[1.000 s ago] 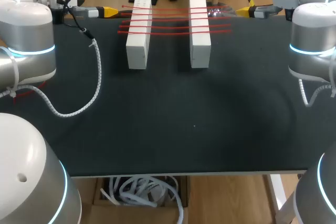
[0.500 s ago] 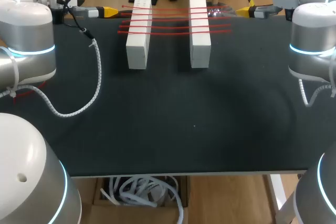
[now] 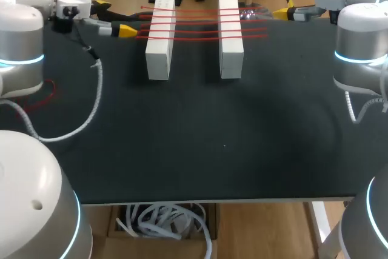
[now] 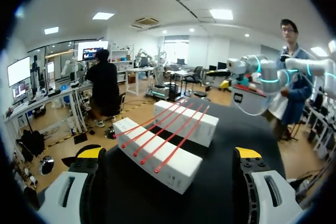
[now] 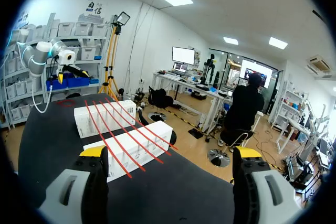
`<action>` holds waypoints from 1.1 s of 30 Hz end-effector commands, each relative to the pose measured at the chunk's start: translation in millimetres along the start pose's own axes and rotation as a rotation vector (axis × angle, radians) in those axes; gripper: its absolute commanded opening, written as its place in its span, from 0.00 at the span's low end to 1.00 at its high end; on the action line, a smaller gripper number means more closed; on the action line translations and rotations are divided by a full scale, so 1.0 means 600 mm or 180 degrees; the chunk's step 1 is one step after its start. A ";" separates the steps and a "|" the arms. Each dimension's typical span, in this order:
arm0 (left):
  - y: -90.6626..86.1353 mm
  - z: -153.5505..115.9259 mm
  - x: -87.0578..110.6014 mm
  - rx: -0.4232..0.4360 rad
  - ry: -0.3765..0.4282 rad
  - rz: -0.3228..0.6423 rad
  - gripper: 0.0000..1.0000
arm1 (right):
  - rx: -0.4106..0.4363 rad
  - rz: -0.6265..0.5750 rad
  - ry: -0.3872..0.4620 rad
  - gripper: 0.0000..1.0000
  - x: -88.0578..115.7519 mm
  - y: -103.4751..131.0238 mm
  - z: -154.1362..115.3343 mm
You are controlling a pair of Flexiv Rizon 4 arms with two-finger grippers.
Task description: Grab the tape and strap the tape.
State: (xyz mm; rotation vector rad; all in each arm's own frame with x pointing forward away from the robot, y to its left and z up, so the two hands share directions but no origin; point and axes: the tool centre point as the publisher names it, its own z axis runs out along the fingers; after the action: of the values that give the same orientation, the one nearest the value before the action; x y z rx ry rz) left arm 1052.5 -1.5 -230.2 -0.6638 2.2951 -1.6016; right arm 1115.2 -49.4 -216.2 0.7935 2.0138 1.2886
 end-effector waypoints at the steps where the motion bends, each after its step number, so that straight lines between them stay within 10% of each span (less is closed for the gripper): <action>1: 0.006 -0.015 -0.008 0.0059 0.0585 0.0245 1.00 | -0.0004 0.0001 0.0002 1.00 0.000 0.000 -0.001; 33: 0.080 0.034 -0.011 0.0124 0.0944 0.0280 0.90 | -0.0004 0.0001 0.0002 1.00 0.000 0.000 -0.001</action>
State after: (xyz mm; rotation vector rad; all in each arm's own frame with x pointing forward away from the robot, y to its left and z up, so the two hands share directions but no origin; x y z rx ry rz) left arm 1046.4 2.0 -274.4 -0.3496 2.4319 -1.7788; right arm 1115.2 -49.4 -216.2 0.7933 2.0139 1.2888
